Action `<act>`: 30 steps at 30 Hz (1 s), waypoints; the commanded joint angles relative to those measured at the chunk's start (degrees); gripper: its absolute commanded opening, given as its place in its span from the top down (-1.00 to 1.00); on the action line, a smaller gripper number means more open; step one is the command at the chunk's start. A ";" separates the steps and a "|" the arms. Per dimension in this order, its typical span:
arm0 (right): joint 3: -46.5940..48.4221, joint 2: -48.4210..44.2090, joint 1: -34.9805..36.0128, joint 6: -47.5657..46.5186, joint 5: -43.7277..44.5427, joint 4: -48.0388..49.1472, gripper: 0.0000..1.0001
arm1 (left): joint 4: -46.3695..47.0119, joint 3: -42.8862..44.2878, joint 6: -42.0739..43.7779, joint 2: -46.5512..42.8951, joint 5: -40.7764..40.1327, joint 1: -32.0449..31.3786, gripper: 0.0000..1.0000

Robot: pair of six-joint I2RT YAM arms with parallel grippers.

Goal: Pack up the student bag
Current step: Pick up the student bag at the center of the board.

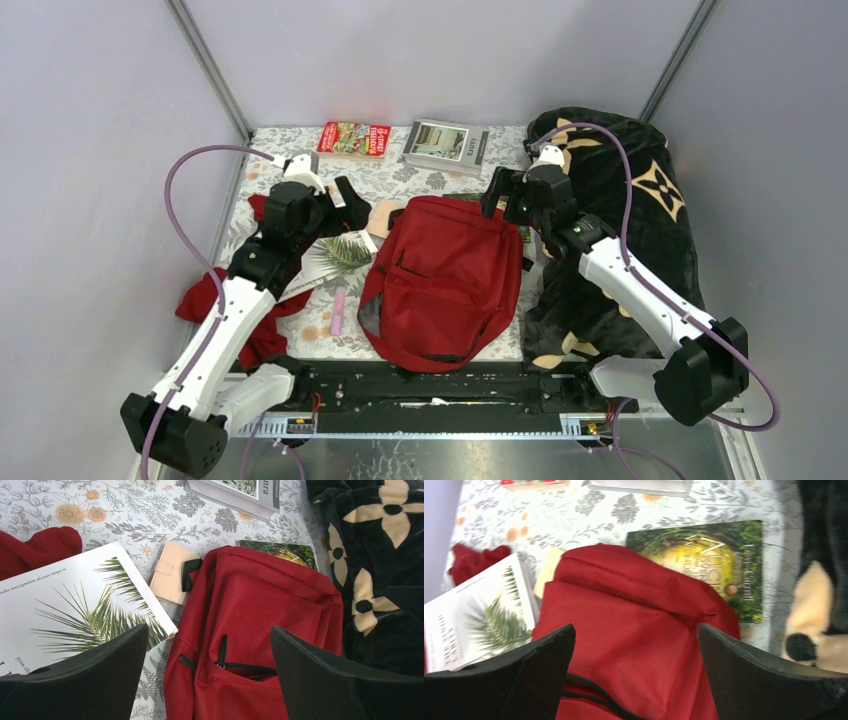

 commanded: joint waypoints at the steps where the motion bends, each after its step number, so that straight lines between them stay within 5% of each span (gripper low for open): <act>1: 4.09 1.33 0.35 0.13 11.20 -5.26 -0.99 | 2.08 -0.12 1.82 1.06 3.00 0.18 -0.97; 5: 5.02 1.52 0.28 2.02 18.24 -11.47 -0.99 | 2.02 -0.26 1.15 4.24 5.22 -0.53 -0.97; 11: 3.27 1.33 0.24 1.52 14.21 -20.10 -0.99 | 1.41 0.26 0.51 8.88 2.08 -7.16 -0.97; 23: -11.61 2.51 -0.93 9.27 -3.85 -11.46 -0.99 | 0.37 0.11 -2.32 18.71 0.62 -9.49 -0.97; 27: -12.25 7.41 -0.94 6.85 -6.70 -7.26 -0.51 | -0.75 -0.21 -2.08 18.83 1.60 -9.49 -0.97; 30: -11.20 9.63 -0.89 5.75 -9.24 -6.80 0.15 | -3.96 0.29 -2.40 17.64 1.61 -9.49 -0.97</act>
